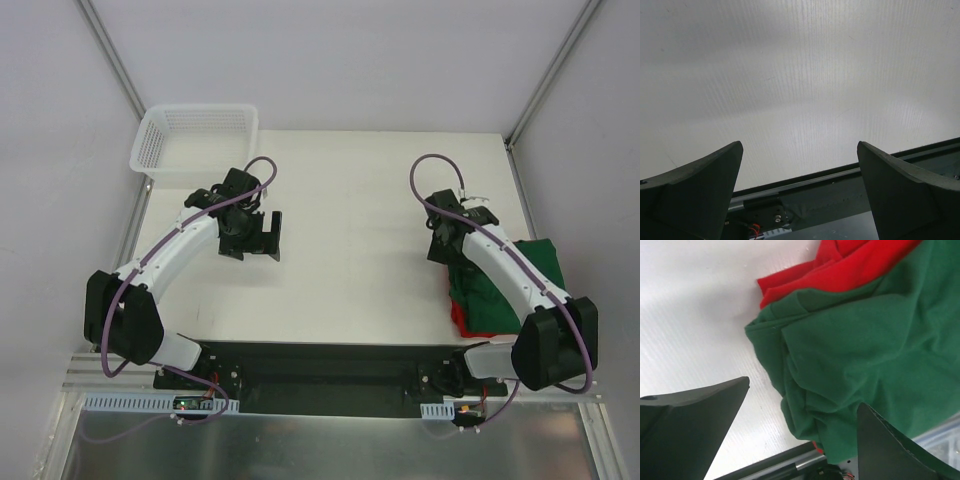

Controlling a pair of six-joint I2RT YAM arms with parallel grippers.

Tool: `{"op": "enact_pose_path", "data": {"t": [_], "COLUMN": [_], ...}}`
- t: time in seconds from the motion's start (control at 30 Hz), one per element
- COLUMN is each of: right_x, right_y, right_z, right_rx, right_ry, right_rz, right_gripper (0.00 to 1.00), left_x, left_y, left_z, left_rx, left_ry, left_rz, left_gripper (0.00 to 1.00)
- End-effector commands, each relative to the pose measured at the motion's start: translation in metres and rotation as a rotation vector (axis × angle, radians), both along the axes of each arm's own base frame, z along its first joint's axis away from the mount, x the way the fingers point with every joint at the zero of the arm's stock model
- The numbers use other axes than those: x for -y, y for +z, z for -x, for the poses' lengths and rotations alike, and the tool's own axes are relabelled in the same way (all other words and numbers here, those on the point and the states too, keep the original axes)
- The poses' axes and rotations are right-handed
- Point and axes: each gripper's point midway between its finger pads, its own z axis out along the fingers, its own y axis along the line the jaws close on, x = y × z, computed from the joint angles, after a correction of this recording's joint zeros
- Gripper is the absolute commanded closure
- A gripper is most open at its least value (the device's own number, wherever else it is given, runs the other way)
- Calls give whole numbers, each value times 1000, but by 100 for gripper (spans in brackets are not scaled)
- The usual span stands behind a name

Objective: Fold and stack the t-shirts

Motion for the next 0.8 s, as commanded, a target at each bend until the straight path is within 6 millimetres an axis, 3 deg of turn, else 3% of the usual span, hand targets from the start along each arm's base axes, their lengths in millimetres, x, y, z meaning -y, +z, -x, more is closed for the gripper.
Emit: {"op": "enact_pose_path", "data": {"t": [0.0, 0.17, 0.37, 0.57, 0.77], "right_x": [16, 20, 12, 10, 2], "right_y": [3, -12, -37, -39, -27], "right_z": [13, 20, 13, 0, -21], "right_rx": [-30, -84, -82, -13, 97], "right_ry": [-44, -59, -58, -42, 4], "right_rz": [93, 117, 25, -56, -118], "right_gripper": [4, 4, 4, 4, 4], "left_x": [1, 0, -1, -2, -1], "left_y": [-4, -5, -5, -5, -6], "left_z": [-1, 0, 1, 1, 0], "left_rx": [-4, 0, 1, 1, -4], "left_ry": [0, -2, -1, 0, 2], "left_rz": [-19, -22, -25, -28, -26], "left_gripper": [1, 1, 1, 1, 1]}}
